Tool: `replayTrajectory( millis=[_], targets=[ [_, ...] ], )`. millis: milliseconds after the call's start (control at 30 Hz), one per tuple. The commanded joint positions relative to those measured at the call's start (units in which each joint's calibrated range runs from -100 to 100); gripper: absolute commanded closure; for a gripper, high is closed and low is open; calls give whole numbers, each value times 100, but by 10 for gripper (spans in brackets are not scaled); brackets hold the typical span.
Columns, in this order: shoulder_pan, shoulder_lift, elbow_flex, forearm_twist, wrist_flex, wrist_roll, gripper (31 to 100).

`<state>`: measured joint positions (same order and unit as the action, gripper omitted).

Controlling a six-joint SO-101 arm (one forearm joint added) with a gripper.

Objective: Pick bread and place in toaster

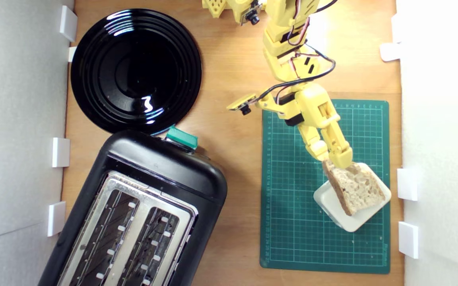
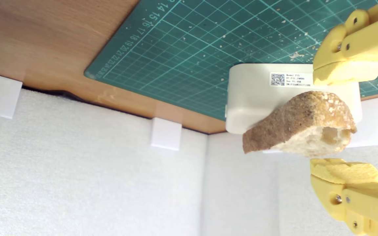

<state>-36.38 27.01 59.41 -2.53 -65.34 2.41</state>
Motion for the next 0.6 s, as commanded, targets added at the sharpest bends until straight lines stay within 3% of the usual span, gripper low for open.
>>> replayTrajectory(
  millis=[0,567],
  targets=[
    [28,103,-317,-19,-164,-18,478],
    [37,336,-825,-19,-147,-13,478]
  ],
)
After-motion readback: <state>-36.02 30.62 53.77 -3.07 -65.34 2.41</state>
